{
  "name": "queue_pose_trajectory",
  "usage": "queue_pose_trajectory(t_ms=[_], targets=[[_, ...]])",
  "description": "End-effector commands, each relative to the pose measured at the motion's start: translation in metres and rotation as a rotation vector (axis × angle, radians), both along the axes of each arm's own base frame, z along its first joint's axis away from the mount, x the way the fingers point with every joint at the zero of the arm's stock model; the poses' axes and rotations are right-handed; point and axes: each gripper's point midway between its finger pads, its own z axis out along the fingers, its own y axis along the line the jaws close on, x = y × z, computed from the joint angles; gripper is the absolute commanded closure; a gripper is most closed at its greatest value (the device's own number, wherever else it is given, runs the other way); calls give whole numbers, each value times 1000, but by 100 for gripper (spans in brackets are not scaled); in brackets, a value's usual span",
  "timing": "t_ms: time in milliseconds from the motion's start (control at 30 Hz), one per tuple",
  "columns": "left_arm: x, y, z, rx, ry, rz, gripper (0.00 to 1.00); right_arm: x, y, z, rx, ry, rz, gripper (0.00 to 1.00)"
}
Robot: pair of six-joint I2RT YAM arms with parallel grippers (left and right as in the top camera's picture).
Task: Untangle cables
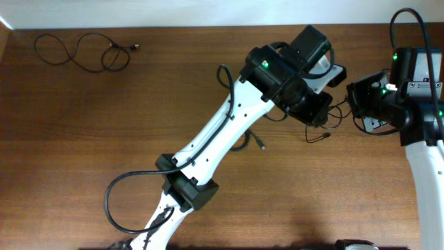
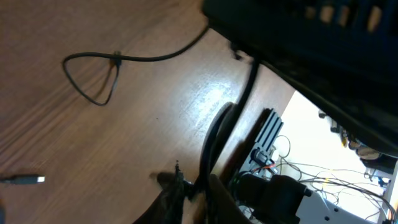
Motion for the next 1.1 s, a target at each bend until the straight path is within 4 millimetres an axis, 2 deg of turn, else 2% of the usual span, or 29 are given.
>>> queue_pose_trajectory(t_ms=[0,200,367,500,767,1067], targets=[[20,11,-2,31,-43,63,87,-4,-4,5,-12,-11,-12,96],[19,12,-3,39,-39,60,96,-3,-4,5,-13,-12,-13,96],[17,12,-3,35,-52,33,95,-3,-9,4,-34,-11,-28,96],[17,12,-3,34,-52,33,98,-3,-9,4,-35,-10,-27,96],[3,8,22,-106,45,-30,100,-7,-24,-2,-128,19,-44,96],[11,15,41,-226,122,-48,100,-7,-27,-2,-195,14,14,96]])
